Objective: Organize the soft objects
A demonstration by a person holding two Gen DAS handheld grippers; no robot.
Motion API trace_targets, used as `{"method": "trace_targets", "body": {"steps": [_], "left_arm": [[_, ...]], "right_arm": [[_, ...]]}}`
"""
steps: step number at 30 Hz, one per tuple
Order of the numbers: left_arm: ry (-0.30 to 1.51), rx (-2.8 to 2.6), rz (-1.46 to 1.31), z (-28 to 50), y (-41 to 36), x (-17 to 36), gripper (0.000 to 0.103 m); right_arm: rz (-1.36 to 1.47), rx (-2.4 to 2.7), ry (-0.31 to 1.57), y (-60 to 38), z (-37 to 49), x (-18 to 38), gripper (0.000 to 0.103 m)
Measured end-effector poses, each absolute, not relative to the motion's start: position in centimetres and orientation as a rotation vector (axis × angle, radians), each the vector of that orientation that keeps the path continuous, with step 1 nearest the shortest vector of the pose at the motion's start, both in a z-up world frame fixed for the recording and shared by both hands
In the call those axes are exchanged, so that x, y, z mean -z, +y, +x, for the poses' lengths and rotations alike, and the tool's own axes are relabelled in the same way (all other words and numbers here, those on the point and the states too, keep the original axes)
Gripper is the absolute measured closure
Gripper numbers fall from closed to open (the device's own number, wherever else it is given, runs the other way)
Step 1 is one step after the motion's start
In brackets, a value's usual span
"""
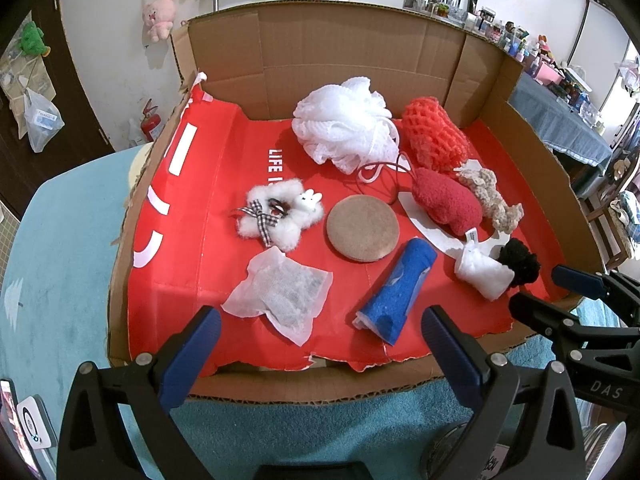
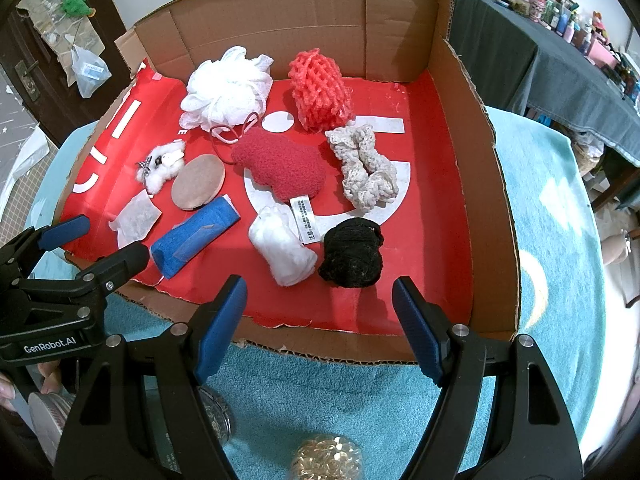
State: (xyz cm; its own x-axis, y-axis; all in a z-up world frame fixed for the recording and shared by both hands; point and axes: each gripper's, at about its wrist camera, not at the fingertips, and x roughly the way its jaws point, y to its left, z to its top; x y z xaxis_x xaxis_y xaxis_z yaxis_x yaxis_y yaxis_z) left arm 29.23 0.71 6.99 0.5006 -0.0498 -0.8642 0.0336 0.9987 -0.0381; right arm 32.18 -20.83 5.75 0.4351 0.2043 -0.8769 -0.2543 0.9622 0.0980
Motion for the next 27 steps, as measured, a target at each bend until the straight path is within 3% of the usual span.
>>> {"method": "trace_targets", "body": {"steps": [27], "left_arm": [[1.024,0.030,-0.015,28.92,0.85,-7.35,0.001]], "right_arm": [[-0.069,-0.294,1.071,-20.60,32.05,-5.99,0.029]]}}
